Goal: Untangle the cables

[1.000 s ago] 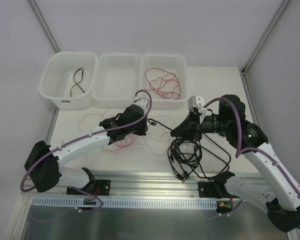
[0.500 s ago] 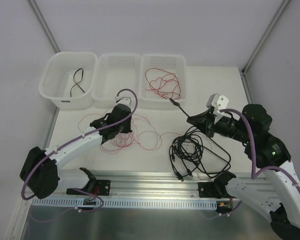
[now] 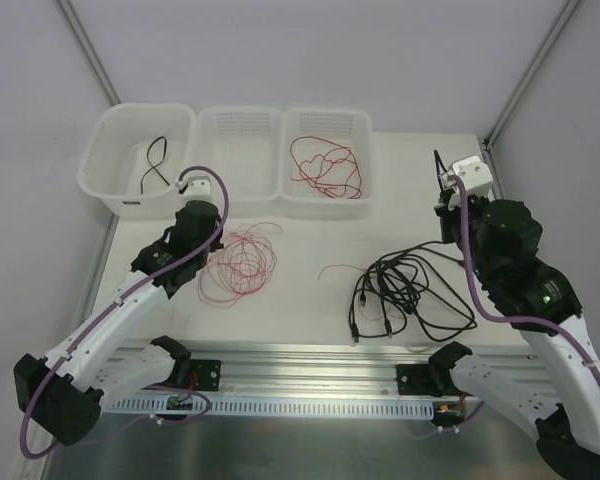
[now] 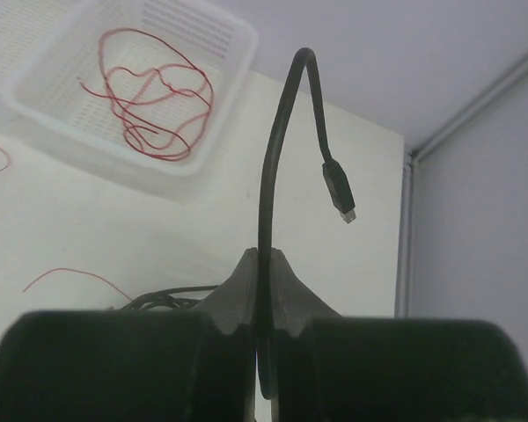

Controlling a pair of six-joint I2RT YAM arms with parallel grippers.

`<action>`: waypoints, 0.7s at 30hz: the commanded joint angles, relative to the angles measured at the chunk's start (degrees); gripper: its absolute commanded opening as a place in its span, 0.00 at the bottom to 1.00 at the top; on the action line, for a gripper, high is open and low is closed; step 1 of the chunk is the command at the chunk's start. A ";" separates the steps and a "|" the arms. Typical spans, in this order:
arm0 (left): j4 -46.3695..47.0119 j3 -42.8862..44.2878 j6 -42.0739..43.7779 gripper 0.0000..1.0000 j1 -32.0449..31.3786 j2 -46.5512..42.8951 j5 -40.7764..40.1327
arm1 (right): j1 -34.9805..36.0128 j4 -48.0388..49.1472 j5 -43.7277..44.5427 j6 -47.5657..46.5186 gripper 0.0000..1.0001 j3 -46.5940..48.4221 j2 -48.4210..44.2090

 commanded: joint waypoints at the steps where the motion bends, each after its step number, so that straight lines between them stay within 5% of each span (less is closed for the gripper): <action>1: -2.66 -2.49 -2.18 0.12 0.27 2.89 3.27 | -2.88 -1.40 11.08 2.87 0.01 -0.95 5.48; 7: -2.57 -3.81 -5.88 0.27 0.18 9.13 9.42 | -9.56 -1.76 7.23 13.33 0.01 -7.54 11.81; 10: -2.57 -4.08 -7.19 0.51 0.27 8.61 10.31 | -11.76 -1.75 3.01 17.03 0.03 -9.22 14.11; 12: -2.57 -4.60 -8.69 0.77 0.18 6.51 10.14 | -12.29 -1.58 0.29 18.18 0.08 -10.72 16.47; 15: -2.66 -5.74 -10.53 0.99 0.27 3.43 9.43 | -12.55 -0.79 -3.31 20.37 0.20 -13.00 19.55; 21: -2.66 -10.30 -15.19 0.99 0.27 1.31 11.45 | -12.56 1.85 -9.82 23.98 0.56 -16.61 22.55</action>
